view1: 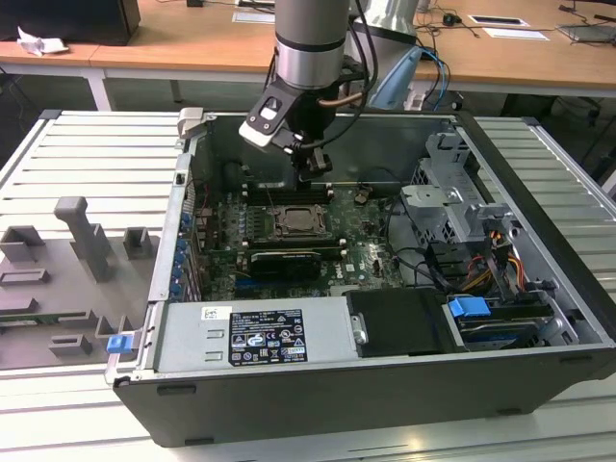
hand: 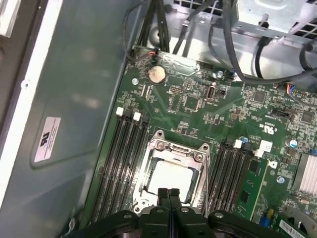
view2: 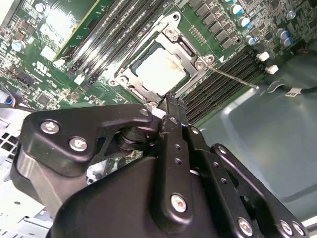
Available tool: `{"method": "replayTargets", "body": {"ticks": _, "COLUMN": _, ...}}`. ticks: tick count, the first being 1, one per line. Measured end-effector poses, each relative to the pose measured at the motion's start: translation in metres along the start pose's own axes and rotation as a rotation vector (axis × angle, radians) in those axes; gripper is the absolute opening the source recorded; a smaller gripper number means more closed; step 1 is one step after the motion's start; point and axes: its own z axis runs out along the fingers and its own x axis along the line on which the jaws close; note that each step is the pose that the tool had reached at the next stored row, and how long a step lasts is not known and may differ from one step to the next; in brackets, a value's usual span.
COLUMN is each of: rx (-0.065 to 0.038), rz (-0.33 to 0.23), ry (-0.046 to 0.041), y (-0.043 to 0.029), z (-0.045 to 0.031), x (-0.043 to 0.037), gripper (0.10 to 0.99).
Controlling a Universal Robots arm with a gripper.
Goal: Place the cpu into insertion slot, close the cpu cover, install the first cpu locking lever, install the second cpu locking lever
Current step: 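Install the first cpu locking lever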
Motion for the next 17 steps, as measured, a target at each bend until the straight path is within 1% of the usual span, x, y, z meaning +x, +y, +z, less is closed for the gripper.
{"method": "replayTargets", "body": {"ticks": 7, "rx": 0.007, "rz": -0.085, "ry": 0.0038, "y": 0.0, "z": 0.0005, "x": 0.0, "gripper": 0.106}}
{"method": "replayTargets", "body": {"ticks": 10, "rx": 0.01, "rz": -0.133, "ry": 0.0058, "y": 0.0, "z": 0.0005, "x": 0.0, "gripper": 0.106}}
{"method": "replayTargets", "body": {"ticks": 17, "rx": 0.015, "rz": -0.213, "ry": 0.0094, "y": 0.0, "z": 0.0005, "x": 0.0, "gripper": 0.106}}
